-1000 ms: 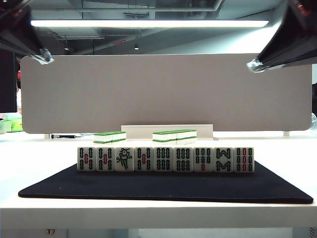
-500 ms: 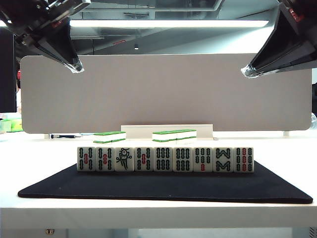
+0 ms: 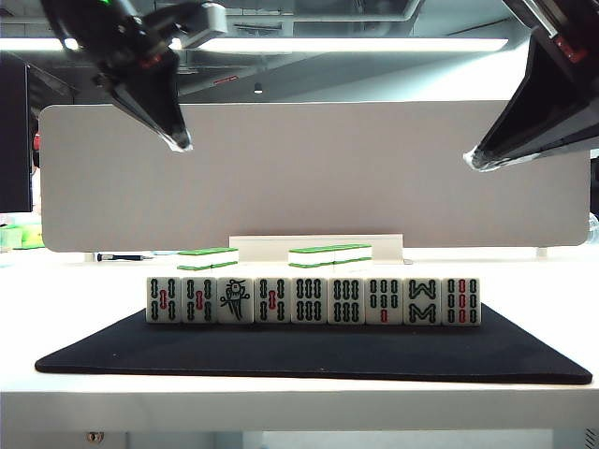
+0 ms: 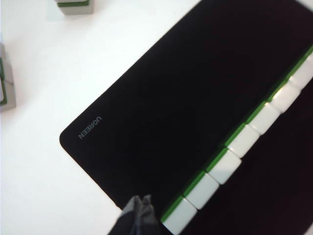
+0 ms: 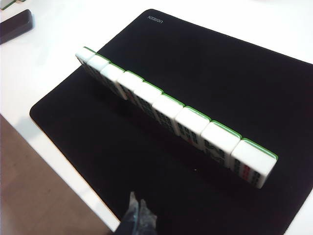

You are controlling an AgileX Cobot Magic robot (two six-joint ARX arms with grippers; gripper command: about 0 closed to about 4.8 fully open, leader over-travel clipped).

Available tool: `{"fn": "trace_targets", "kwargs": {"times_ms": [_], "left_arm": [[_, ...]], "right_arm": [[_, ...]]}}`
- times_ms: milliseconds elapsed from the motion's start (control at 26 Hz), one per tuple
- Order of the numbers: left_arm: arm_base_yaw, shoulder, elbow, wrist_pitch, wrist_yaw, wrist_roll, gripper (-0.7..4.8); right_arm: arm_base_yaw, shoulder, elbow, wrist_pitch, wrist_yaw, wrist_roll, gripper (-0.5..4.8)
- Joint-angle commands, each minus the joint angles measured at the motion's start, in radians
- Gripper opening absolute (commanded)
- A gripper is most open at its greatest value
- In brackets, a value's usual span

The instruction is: Take a mahjong tile from your hand cards and play it out.

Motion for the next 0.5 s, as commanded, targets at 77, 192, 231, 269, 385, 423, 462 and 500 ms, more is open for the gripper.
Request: {"fn": "trace_targets", "kwargs": {"times_ms": [77, 192, 231, 269, 385, 423, 462, 500], "left_arm": [[-0.058, 0.054, 0.048, -0.057, -0.086, 0.123, -0.06], [-0.099, 0.079, 0.05, -0.049, -0.124, 0.146, -0.06], [-0.126, 0.098, 0.05, -0.051, -0.138, 0.147, -0.06], [-0.151, 0.117, 0.049, -0.053, -0.138, 0.147, -0.06], [-0.184, 0.146, 0.049, -0.052, -0.133, 0.148, -0.06], [-0.193, 0.156, 0.049, -0.053, -0.133, 0.148, -0.06], [-0.209, 0.171, 0.049, -0.052, -0.134, 0.149, -0.02], [-0.218, 0.179, 0.049, -0.051, -0.134, 0.151, 0.08]], "right_arm": [[-0.001, -0.002, 0.004, 0.01, 0.0, -0.006, -0.01], [-0.001, -0.002, 0.004, 0.009, 0.0, -0.006, -0.01], [-0.001, -0.002, 0.004, 0.01, 0.006, -0.006, -0.01], [-0.001, -0.002, 0.004, 0.009, 0.016, -0.006, -0.01], [-0.001, -0.002, 0.004, 0.007, 0.015, -0.006, -0.01], [-0.001, -0.002, 0.004, 0.003, 0.015, -0.006, -0.01], [-0.001, -0.002, 0.004, -0.011, 0.015, -0.006, -0.01], [-0.001, -0.002, 0.004, -0.02, 0.015, -0.006, -0.01]]}}
